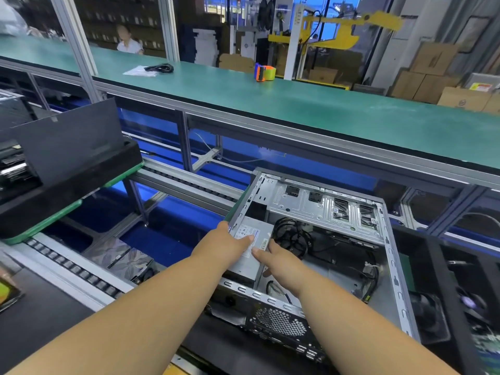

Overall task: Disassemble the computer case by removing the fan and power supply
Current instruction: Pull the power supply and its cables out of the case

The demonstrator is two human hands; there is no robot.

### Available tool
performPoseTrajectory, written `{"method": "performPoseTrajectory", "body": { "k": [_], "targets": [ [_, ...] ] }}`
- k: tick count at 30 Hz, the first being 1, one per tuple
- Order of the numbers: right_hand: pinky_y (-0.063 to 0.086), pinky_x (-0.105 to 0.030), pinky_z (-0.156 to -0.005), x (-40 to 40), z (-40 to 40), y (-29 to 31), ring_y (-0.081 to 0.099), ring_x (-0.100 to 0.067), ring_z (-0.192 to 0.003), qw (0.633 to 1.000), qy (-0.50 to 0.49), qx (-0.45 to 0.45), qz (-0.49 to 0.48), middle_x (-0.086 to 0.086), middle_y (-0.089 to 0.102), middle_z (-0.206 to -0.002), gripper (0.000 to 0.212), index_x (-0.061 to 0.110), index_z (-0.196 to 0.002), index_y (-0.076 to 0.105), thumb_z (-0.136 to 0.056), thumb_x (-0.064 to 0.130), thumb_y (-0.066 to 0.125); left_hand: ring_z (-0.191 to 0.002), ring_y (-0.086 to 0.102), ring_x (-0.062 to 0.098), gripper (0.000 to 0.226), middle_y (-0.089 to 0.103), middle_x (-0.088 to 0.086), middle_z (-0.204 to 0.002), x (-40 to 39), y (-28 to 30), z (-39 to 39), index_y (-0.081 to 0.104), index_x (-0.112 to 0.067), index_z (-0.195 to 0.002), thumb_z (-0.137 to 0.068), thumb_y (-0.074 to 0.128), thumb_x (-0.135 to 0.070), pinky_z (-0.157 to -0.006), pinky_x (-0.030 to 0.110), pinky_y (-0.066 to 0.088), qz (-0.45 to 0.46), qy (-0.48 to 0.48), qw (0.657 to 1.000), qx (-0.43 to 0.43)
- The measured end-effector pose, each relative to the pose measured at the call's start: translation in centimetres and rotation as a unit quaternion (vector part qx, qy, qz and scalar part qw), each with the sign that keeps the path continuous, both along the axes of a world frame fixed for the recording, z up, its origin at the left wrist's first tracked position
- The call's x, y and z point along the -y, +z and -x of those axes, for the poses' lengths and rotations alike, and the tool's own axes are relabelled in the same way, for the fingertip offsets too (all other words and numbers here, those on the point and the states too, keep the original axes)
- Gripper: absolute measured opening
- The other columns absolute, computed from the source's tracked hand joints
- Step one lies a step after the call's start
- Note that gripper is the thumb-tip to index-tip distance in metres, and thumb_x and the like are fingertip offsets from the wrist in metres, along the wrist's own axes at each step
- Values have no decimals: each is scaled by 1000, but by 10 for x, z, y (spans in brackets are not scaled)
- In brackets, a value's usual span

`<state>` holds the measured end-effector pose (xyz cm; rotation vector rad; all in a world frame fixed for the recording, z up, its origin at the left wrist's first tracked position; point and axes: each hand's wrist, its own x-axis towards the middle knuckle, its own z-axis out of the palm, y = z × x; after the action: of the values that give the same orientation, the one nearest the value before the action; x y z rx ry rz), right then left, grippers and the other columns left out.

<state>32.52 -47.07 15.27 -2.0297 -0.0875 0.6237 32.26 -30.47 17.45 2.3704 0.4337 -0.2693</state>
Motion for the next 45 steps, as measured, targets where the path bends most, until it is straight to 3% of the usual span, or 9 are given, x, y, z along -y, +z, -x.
{"method": "performPoseTrajectory", "body": {
  "k": [3, 7, 12, 18, 26, 32, 35, 39, 45],
  "targets": [
    [43, -18, -80, 5, 5, 2, 60, -9, -104, 1000, 13, 16, 3, 18, 49, -137, 75, 38, -152, 25, -88, 67, 52, -108, 59, 22, 72, 57, 0, -129, -1, 1, 1, 38, -23, -139, -83, 57, -64, -90, 41, 52, 5, 0, 1000, -7],
    [37, -48, -112, 1, 5, 3, 42, -22, -138, 1000, -15, 20, -14, 2, 33, -159, 119, 31, -157, 12, -63, 80, 65, -103, 60, 22, 62, 59, 0, -123, -1, 4, 3, 41, -23, -133, -85, 57, -59, -87, 40, 53, 12, -2, 1000, -8],
    [39, -44, -111, -2, 4, 7, 48, -22, -132, 998, -30, -24, -42, 4, 43, -152, 128, 37, -156, -3, -62, 60, 79, -95, 61, 19, 47, 61, -1, -113, -3, 7, 5, 42, -25, -127, -88, 55, -47, -86, 40, 53, 45, 7, 999, -8],
    [46, -11, -53, 12, 0, 7, 64, -6, -91, 994, -28, -79, -68, 15, 58, -123, 109, 40, -155, -4, -83, 37, 77, -98, 61, 21, 49, 60, 2, -119, -5, 12, 11, 39, -25, -135, -91, 52, -43, -87, 42, 53, 93, 6, 996, -10],
    [41, -55, -103, 13, -2, 11, 74, -22, -91, 987, -76, -129, -63, 8, 67, -122, 111, 47, -152, 9, -75, 26, 85, -100, 65, 23, 61, 64, 1, -117, -10, 12, 11, 47, -21, -133, -82, 75, -40, -92, 44, 54, 220, 53, 973, -34],
    [44, -48, -95, 15, -6, 7, 75, -23, -90, 984, -75, -135, -87, 16, 69, -107, 109, 46, -152, 12, -75, 20, 85, -92, 70, 25, 63, 69, 5, -109, -12, 9, 9, 53, -16, -126, -75, 84, -35, -86, 46, 57, 276, 76, 956, -61],
    [48, -26, -78, 13, -4, 7, 72, -17, -93, 988, -70, -105, -91, 15, 64, -113, 101, 39, -152, 15, -78, 21, 82, -91, 71, 25, 61, 70, 4, -108, -13, 6, 7, 54, -18, -122, -73, 84, -39, -87, 46, 57, 258, 75, 962, -55],
    [38, -35, -105, 3, -1, 8, 47, -22, -130, 996, -77, -13, -50, 0, 36, -154, 117, 35, -156, 0, -73, 31, 83, -93, 70, 25, 60, 69, 4, -109, -14, 5, 5, 55, -18, -122, -74, 82, -42, -89, 45, 56, 245, 75, 965, -51],
    [18, -33, -118, 2, -3, 16, 11, -15, -150, 997, 70, 5, 10, 8, -9, -165, 148, 38, -149, -29, -63, 37, 92, -98, 65, 21, 47, 66, 2, -114, -10, 7, 4, 54, -20, -126, -88, 67, -44, -92, 42, 54, 165, 66, 983, -40]
  ]
}}
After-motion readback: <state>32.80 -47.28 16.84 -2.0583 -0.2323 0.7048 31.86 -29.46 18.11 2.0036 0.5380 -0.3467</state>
